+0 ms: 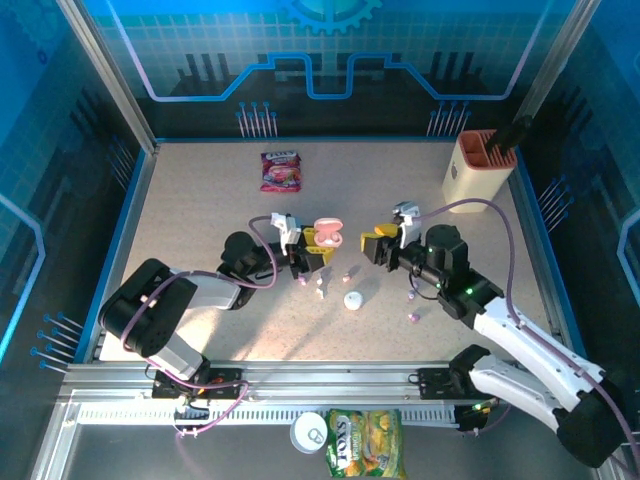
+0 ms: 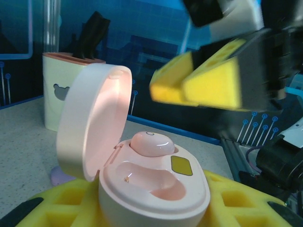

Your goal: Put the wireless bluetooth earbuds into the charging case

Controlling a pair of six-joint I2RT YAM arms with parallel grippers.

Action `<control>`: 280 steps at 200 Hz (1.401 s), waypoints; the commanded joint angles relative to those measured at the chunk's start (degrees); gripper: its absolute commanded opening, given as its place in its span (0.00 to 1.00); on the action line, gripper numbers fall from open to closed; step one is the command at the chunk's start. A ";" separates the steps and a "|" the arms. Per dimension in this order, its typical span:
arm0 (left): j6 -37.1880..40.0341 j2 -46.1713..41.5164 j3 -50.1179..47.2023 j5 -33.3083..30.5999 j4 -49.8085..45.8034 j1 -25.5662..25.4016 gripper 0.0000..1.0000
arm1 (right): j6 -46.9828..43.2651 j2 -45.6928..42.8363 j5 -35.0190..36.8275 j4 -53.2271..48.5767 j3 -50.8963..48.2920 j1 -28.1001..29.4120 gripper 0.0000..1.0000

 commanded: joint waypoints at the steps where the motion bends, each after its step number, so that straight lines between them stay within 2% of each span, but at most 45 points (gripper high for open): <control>1: 0.47 -2.62 -1.31 -0.63 2.04 0.96 0.40 | 8.93 3.91 1.29 -2.22 -1.06 -4.14 0.46; 20: 0.41 -3.67 -2.09 -0.83 1.96 1.33 0.40 | 9.87 9.74 -0.88 -5.09 0.21 -4.81 0.47; 53: 0.33 -5.02 -3.05 -1.19 1.96 1.51 0.40 | 9.04 24.72 -10.82 -9.50 5.47 -5.06 0.51; 90: 0.25 -6.32 -4.03 -1.21 1.92 1.58 0.40 | 7.13 40.54 -19.09 -11.68 12.64 -4.08 0.50; 141: -0.29 -6.92 -4.64 -1.05 2.00 1.51 0.40 | 4.99 52.65 -21.84 -12.24 21.22 -2.48 0.50; 197: -0.39 -7.06 -4.25 -1.15 2.01 1.55 0.40 | 4.15 55.43 -23.35 -12.51 19.88 -2.18 0.49; 280: -0.31 -5.53 -3.55 -0.81 1.96 1.64 0.40 | 4.37 48.15 -23.50 -13.76 13.02 -0.98 0.46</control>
